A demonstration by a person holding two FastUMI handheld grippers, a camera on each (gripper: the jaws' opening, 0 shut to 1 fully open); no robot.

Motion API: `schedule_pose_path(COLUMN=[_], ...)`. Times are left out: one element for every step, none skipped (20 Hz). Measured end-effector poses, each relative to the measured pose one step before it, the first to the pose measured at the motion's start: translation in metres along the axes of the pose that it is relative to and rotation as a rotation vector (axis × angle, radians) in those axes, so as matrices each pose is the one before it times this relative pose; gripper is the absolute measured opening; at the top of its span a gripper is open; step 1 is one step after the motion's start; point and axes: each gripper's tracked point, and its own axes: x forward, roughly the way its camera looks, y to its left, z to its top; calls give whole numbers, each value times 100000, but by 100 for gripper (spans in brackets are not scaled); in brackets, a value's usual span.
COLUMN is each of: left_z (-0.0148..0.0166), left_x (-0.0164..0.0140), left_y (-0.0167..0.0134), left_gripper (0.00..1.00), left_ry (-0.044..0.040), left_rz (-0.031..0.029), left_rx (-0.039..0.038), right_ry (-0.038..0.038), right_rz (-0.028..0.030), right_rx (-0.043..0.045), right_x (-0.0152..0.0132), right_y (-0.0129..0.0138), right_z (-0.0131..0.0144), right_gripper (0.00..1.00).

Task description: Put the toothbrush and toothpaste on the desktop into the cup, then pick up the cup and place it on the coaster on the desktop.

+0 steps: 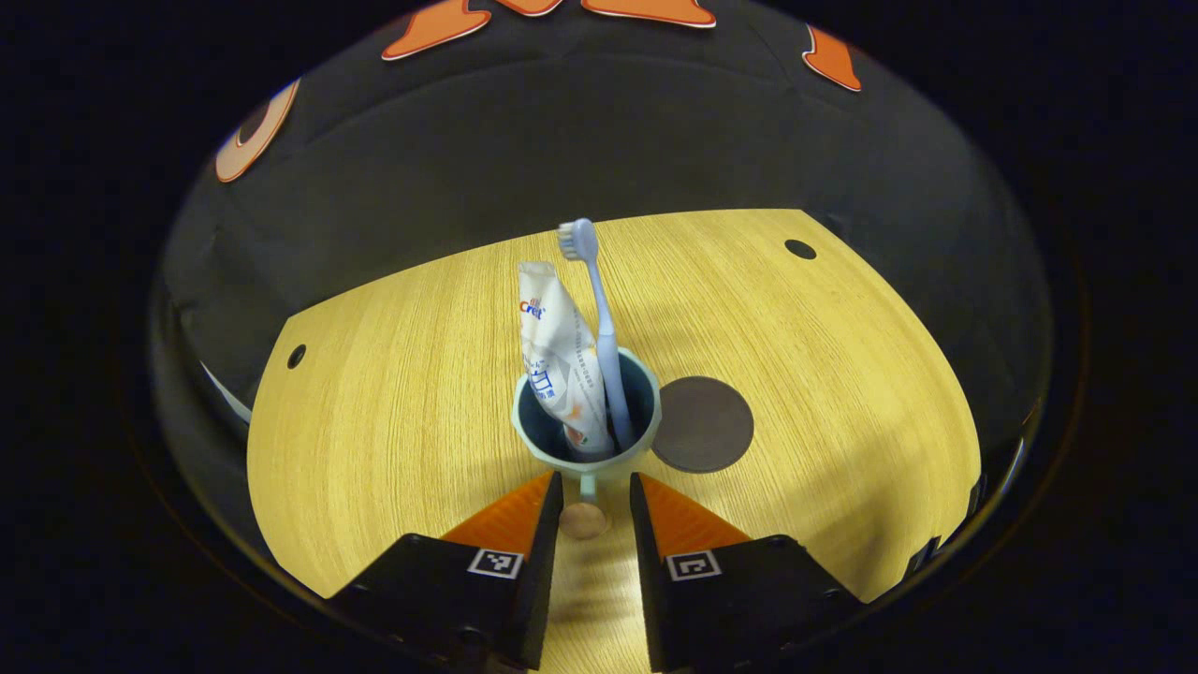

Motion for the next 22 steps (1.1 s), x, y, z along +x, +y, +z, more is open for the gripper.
schedule_pose_path(left_z=[241, 19, 143, 144, 122, -210, -435, -277, -357, 87, -103, -468, 467, -188, 176, -35, 268, -192, 249, -224, 125, -39], left_x=[158, -319, -31, -90, -15, -36, 365, 165, 424, 451, 308, 245, 163, -257, 61, -64, 182, -144, -159, 343, -18, -6], left_y=[7, 215, 299, 286, 133, -154, -139, -256, -33, -10, -38, 285, -92, 13, -15, -92, 60, 48, 213, -13, -75, 4], left_gripper=[43, 40, 40, 40, 40, 41, 37, 36, 36, 36, 36, 36, 25, 25, 25, 25, 20, 20, 17, 17, 17, 16], left_ry=[390, 452, 777, 763, 809, 51, 1627, 2050, 2450, 749, 1110, 1221, -1243, 605, -861, 352, -1232, -568, -1105, -152, -826, -369], left_rz=[141, 574, 1415, 1204, 1129, -835, -806, -448, 149, 315, 74, 1048, -70, 158, -57, -430, -693, -712, -548, -320, -334, -234], left_rx=[838, 1381, 1971, 1017, 659, -211, 427, -561, 33, -366, -75, -401, 686, 673, -342, -671, -602, -729, -995, -404, -875, -899], right_ry=[-888, -478, -257, -165, -157, -300, -299, -247, -482, -637, -502, 115, 698, 669, 885, 862, 622, 557, 308, 99, 173, 360], right_rz=[-646, -372, -51, 372, 386, 139, -119, 469, 717, 469, 229, 31, 268, 85, 426, 210, 394, 460, 253, 397, -78, 158], right_rx=[-1189, -955, -868, -1095, -1290, -1141, -487, 127, 417, 366, 172, 145, 173, 393, 460, 601, 697, 695, 631, 462, 263, 96], right_x=[-627, -632, -493, -288, -219, -75, 68, 108, 73, 184, 179, 368, 307, 343, 318, 299, 221, 232, 181, 67, 45, 93], right_y=[7, 21, 26, 85, 63, -158, -123, -48, 58, 62, -38, -115, -28, -61, 38, -9, 9, 76, 27, 63, 10, -18], right_z=[138, 97, -87, -147, 48, 3, 197, 154, 184, 96, 39, -220, -363, -285, -274, -384, -194, -291, -114, -72, -145, -287], right_gripper=[92, 92, 92, 92, 91, 92, 92, 92, 92, 92, 92, 92, 92, 92, 92, 92, 92, 92, 92, 92, 92, 92])
